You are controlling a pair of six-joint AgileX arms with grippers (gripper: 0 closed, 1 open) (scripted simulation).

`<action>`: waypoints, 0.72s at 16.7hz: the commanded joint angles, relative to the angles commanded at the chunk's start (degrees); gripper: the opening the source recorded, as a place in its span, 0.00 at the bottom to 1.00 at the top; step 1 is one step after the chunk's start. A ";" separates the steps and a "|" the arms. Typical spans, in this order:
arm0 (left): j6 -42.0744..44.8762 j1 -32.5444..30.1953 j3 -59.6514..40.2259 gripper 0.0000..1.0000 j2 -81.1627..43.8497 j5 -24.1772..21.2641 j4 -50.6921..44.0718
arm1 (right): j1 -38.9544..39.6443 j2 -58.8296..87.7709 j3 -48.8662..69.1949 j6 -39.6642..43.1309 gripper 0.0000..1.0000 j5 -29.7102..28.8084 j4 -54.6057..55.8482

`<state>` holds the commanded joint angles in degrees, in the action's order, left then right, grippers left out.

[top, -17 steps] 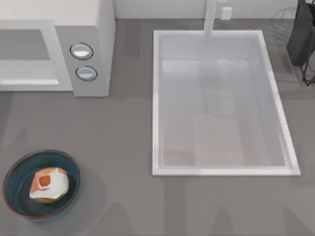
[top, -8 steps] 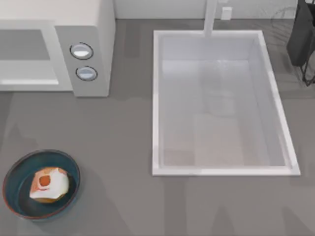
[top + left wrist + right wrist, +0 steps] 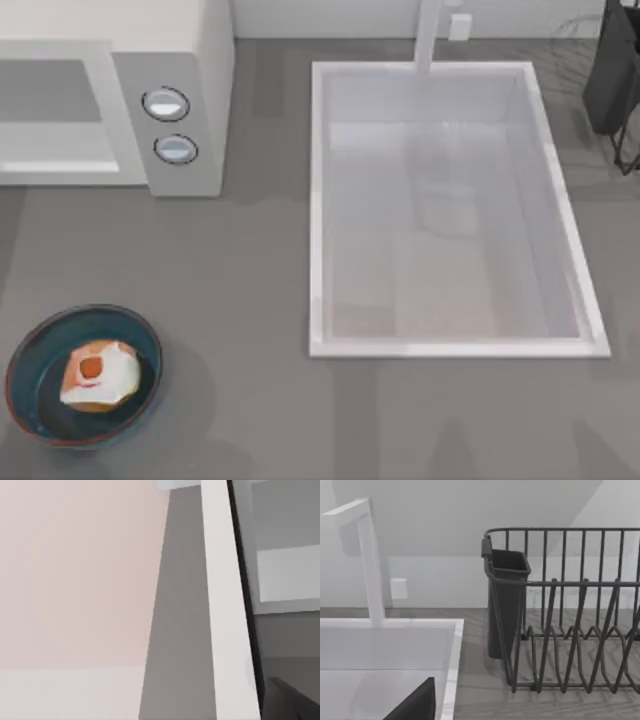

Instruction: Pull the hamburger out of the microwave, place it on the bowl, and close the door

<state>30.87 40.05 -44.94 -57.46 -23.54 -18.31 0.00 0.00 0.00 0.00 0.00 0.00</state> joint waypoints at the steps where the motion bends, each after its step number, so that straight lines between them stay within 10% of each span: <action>1: 3.12 3.31 -4.08 0.00 -5.47 -1.88 -2.92 | 0.00 0.00 0.00 0.00 1.00 0.00 0.00; 12: 21.32 19.49 -31.89 0.00 -40.85 -14.68 -24.51 | 0.00 0.00 0.00 0.00 1.00 0.00 0.00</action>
<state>52.19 59.53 -76.83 -98.31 -38.22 -42.82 0.00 0.00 0.00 0.00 0.00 0.00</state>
